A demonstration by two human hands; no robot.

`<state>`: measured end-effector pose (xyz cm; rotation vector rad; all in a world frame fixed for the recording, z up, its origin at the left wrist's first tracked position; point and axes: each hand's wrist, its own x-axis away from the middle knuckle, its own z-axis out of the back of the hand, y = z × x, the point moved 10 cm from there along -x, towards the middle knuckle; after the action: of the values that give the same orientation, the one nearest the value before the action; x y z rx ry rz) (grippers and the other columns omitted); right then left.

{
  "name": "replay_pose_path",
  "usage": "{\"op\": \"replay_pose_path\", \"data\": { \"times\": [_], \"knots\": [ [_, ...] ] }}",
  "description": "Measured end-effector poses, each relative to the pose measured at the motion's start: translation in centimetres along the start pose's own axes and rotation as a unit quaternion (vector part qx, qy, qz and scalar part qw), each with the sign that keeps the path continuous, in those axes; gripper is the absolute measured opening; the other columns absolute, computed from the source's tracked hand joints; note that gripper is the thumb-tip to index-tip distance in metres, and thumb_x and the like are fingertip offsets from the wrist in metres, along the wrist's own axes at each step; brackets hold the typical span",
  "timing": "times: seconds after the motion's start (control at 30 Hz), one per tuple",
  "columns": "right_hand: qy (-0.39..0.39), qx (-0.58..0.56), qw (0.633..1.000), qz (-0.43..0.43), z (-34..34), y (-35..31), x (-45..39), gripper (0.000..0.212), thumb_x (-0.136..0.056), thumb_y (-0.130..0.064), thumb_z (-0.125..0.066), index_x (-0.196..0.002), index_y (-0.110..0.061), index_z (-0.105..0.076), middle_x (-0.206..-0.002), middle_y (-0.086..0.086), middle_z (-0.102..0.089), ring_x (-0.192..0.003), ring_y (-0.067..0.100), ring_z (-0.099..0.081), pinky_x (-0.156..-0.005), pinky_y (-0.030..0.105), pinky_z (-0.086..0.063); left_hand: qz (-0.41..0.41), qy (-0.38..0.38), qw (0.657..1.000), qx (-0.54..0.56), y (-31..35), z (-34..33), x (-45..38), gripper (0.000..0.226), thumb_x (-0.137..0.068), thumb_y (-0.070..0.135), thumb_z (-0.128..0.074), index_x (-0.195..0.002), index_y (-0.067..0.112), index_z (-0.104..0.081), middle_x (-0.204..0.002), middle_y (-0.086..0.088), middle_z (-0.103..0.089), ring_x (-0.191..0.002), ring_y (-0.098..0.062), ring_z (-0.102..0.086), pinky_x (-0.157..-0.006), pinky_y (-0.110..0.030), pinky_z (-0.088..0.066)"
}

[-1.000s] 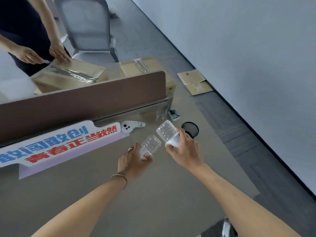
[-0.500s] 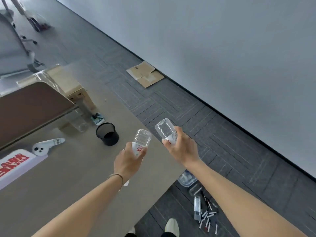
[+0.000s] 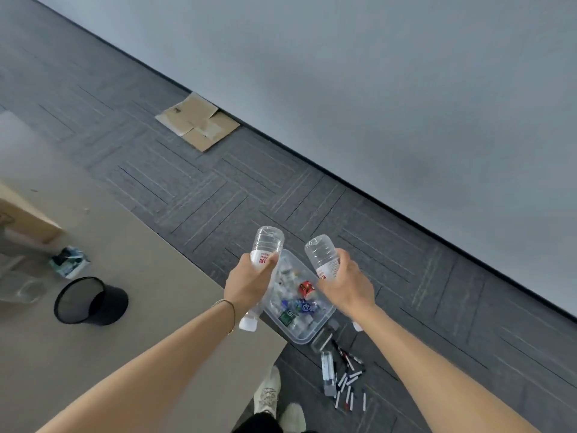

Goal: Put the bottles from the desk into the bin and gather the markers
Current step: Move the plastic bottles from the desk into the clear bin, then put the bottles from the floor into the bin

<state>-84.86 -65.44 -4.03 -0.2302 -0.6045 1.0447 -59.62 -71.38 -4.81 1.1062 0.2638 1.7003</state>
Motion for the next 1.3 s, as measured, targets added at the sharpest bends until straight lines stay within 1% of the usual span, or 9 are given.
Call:
{"op": "replay_pose_path", "data": {
  "times": [0.1, 0.3, 0.53, 0.7, 0.83, 0.9, 1.03, 1.1, 1.3],
  "knots": [
    [-0.038, 0.004, 0.999, -0.025, -1.6, 1.6, -2.7, 0.090, -0.077, -0.070, -0.064, -0.148, -0.029, -0.027, -0.122, 0.004, -0.055, -0.096, 0.027, -0.063, -0.078, 0.042, -0.056, 0.029, -0.022, 0.999, -0.001, 0.6, -1.9, -2.3, 0.049, -0.091, 0.064, -0.059, -0.110, 0.020, -0.053, -0.087, 0.000, -0.066, -0.068, -0.017, -0.066, -0.057, -0.029, -0.049],
    [-0.069, -0.038, 0.996, -0.042, -4.0, 2.8, -6.1, 0.089, -0.087, -0.051, -0.066, -0.159, -0.027, -0.019, -0.149, 0.011, -0.043, -0.122, 0.031, -0.058, -0.093, 0.044, -0.051, 0.083, -0.061, 0.995, 0.009, -0.4, -4.8, -4.6, 0.048, -0.095, 0.044, -0.062, -0.127, 0.014, -0.042, -0.091, -0.001, -0.060, -0.071, -0.015, -0.060, -0.056, -0.030, -0.046],
    [-0.065, -0.096, 0.992, -0.040, -3.3, 4.4, -6.4, 0.066, -0.096, -0.039, -0.057, -0.156, -0.027, -0.030, -0.146, 0.010, -0.048, -0.124, 0.026, -0.057, -0.094, 0.044, -0.049, 0.140, -0.057, 0.988, 0.040, -1.6, -6.1, -5.2, 0.054, -0.096, 0.035, -0.062, -0.136, 0.010, -0.037, -0.095, -0.005, -0.057, -0.077, -0.020, -0.061, -0.062, -0.035, -0.052],
    [-0.061, -0.096, 0.993, -0.040, -2.2, 5.9, -5.9, 0.061, -0.098, -0.037, -0.055, -0.154, -0.029, -0.034, -0.142, 0.007, -0.050, -0.118, 0.024, -0.058, -0.087, 0.037, -0.045, 0.167, -0.063, 0.978, 0.105, -0.9, -8.2, -5.0, 0.060, -0.086, 0.031, -0.068, -0.134, 0.009, -0.039, -0.106, -0.011, -0.062, -0.095, -0.030, -0.069, -0.085, -0.050, -0.062],
    [-0.056, -0.106, 0.992, -0.042, -1.5, 6.6, -5.6, 0.059, -0.098, -0.035, -0.056, -0.153, -0.028, -0.036, -0.141, 0.007, -0.051, -0.120, 0.022, -0.057, -0.086, 0.035, -0.044, 0.171, -0.105, 0.972, 0.118, 0.3, -10.3, -4.5, 0.076, -0.089, 0.029, -0.067, -0.153, 0.019, -0.026, -0.126, -0.010, -0.056, -0.110, -0.033, -0.063, -0.083, -0.045, -0.056],
    [-0.053, -0.100, 0.993, -0.041, -1.2, 6.9, -5.4, 0.058, -0.098, -0.035, -0.056, -0.153, -0.027, -0.037, -0.140, 0.007, -0.052, -0.121, 0.022, -0.058, -0.087, 0.036, -0.046, 0.155, -0.116, 0.975, 0.112, 1.0, -10.8, -4.2, 0.079, -0.092, 0.031, -0.066, -0.158, 0.021, -0.023, -0.115, -0.006, -0.054, -0.100, -0.027, -0.060, -0.082, -0.045, -0.055],
    [-0.055, -0.088, 0.994, -0.044, -1.2, 7.5, -4.6, 0.056, -0.099, -0.033, -0.055, -0.152, -0.026, -0.038, -0.138, 0.007, -0.054, -0.116, 0.022, -0.058, -0.086, 0.035, -0.045, 0.116, -0.114, 0.985, 0.059, 1.3, -10.9, -4.2, 0.070, -0.097, 0.027, -0.059, -0.159, 0.016, -0.027, -0.083, 0.004, -0.048, -0.072, -0.012, -0.051, -0.096, -0.050, -0.056],
    [-0.053, -0.095, 0.993, -0.051, -1.2, 7.9, -4.1, 0.055, -0.099, -0.033, -0.055, -0.151, -0.027, -0.039, -0.138, 0.007, -0.055, -0.114, 0.021, -0.059, -0.085, 0.034, -0.043, 0.103, -0.113, 0.988, 0.039, 1.3, -10.8, -4.1, 0.068, -0.099, 0.027, -0.058, -0.158, 0.014, -0.029, -0.080, 0.005, -0.048, -0.070, -0.011, -0.050, -0.094, -0.047, -0.057],
    [-0.028, -0.103, 0.991, -0.080, -0.5, 10.3, -1.8, 0.053, -0.099, -0.031, -0.055, -0.150, -0.029, -0.041, -0.137, 0.006, -0.056, -0.100, 0.015, -0.054, -0.083, 0.034, -0.044, 0.060, -0.139, 0.988, -0.029, 1.8, -12.5, -3.0, 0.058, -0.100, 0.022, -0.054, -0.155, 0.013, -0.035, -0.075, -0.002, -0.054, -0.062, -0.014, -0.049, -0.056, -0.028, -0.040]
  ]
}}
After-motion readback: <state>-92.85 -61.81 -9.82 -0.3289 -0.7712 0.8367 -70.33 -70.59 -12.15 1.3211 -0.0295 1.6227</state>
